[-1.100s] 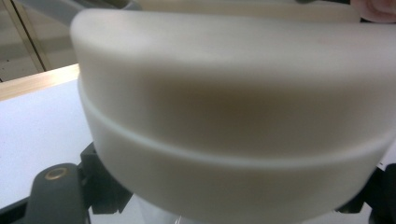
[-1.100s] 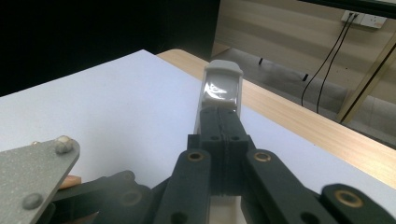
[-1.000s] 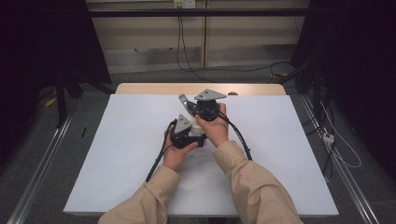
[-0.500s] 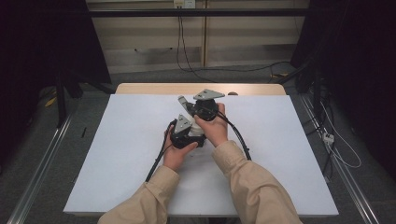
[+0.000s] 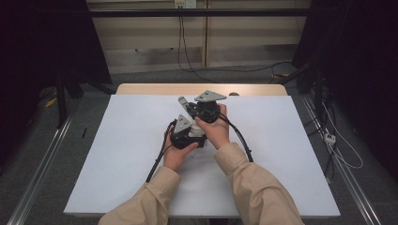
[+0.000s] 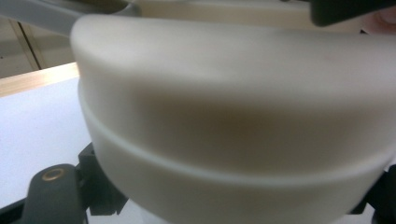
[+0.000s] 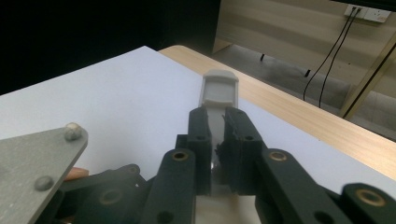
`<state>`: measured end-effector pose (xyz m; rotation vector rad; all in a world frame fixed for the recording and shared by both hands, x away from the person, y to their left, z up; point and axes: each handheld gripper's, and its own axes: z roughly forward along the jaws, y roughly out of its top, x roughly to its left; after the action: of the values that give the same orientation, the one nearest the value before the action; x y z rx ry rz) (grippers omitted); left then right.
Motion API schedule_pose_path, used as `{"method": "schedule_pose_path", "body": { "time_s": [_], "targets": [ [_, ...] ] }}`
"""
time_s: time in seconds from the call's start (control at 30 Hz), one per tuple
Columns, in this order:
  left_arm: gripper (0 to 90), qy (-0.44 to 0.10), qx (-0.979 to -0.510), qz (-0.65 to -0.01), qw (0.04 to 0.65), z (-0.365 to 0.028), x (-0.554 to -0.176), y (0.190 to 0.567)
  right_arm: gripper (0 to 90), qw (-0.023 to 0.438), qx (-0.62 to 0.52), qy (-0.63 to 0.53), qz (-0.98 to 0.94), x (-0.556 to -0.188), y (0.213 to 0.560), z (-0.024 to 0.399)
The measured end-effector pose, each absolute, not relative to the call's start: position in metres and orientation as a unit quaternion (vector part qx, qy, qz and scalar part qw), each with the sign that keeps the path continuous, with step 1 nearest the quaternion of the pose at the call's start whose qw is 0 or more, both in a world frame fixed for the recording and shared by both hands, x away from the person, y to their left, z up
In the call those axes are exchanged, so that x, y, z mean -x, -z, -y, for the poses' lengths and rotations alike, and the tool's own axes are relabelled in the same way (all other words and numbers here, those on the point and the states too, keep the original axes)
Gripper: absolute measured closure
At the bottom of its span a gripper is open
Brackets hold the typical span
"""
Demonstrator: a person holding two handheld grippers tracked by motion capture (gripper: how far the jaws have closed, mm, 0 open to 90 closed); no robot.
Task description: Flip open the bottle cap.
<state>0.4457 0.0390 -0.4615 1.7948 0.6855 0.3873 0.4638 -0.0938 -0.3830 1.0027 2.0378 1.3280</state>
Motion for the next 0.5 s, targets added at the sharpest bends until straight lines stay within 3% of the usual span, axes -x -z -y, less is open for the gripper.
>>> {"method": "schedule_pose_path", "body": {
  "time_s": [0.5],
  "targets": [
    [11.8,-0.143,-0.78,-0.292,0.535,-0.046,-0.44,0.456,62.4,0.256,-0.371,-0.493,-0.744,-0.451,0.379,0.107]
  ]
}}
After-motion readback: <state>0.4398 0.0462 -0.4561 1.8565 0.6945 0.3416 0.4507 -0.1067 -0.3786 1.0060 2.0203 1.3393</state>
